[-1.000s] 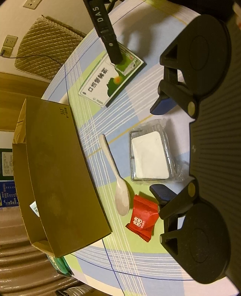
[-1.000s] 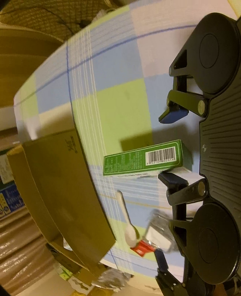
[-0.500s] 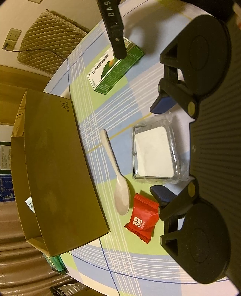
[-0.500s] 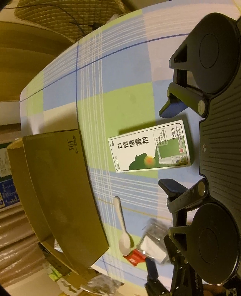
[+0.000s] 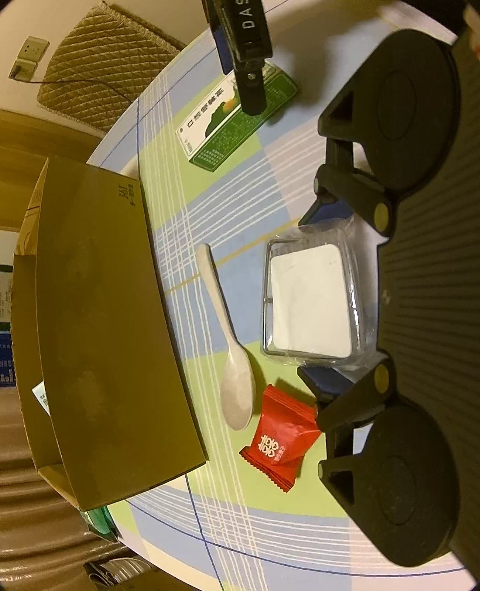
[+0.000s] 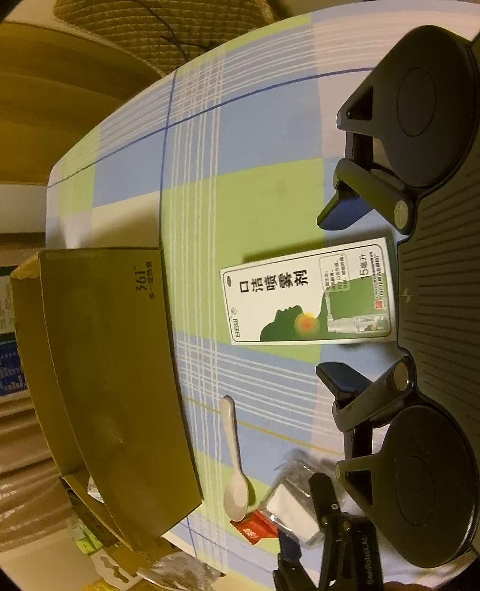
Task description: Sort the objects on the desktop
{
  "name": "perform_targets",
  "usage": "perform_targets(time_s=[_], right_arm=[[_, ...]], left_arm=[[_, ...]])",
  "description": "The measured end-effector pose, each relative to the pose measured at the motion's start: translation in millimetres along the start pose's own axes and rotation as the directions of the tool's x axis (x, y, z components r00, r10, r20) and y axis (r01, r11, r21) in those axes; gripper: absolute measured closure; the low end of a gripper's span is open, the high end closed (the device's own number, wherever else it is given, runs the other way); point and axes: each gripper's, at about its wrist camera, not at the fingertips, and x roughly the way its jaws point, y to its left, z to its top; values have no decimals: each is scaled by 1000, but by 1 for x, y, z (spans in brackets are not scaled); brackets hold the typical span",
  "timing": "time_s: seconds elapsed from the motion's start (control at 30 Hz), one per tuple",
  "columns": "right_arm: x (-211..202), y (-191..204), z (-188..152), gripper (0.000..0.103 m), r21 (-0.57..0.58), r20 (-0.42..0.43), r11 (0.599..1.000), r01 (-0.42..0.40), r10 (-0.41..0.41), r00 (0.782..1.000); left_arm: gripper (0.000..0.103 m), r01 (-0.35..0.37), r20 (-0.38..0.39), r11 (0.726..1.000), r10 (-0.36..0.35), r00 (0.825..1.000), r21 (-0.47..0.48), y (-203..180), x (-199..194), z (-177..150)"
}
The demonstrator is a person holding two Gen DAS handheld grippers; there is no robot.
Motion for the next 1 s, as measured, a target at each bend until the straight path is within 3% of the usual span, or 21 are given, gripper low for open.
perform_targets(time_s=[0.13, 0.43, 0.67, 0.73, 0.83, 0.93, 1.0], right_arm=[[5, 3, -1, 27, -29, 6, 1000, -3, 4, 1000], [15, 10, -5, 27, -88, 10, 996, 23, -23, 1000], [17, 20, -10, 28, -158, 15, 987, 40, -38, 999], [17, 21, -11, 33, -163, 18, 986, 42, -39, 999], [15, 19, -10, 50, -147, 26, 988, 37, -34, 999], [14, 22, -11, 50, -159, 32, 986, 49, -44, 999], [13, 25, -12, 50, -170, 33, 984, 51, -46, 998]], left_arm=[[40, -4, 12, 1000, 4, 1000, -13, 2, 0, 1], [41, -5, 21, 1000, 5, 1000, 1, 1, 0, 0], [29, -23, 16, 999, 23, 1000, 32, -1, 3, 1], [29, -21, 17, 999, 21, 1000, 27, -1, 3, 2], [30, -16, 13, 1000, 15, 1000, 15, 0, 5, 4], [39, -13, 9, 1000, 13, 1000, 7, 0, 5, 4], [41, -13, 5, 1000, 13, 1000, 11, -1, 4, 5]])
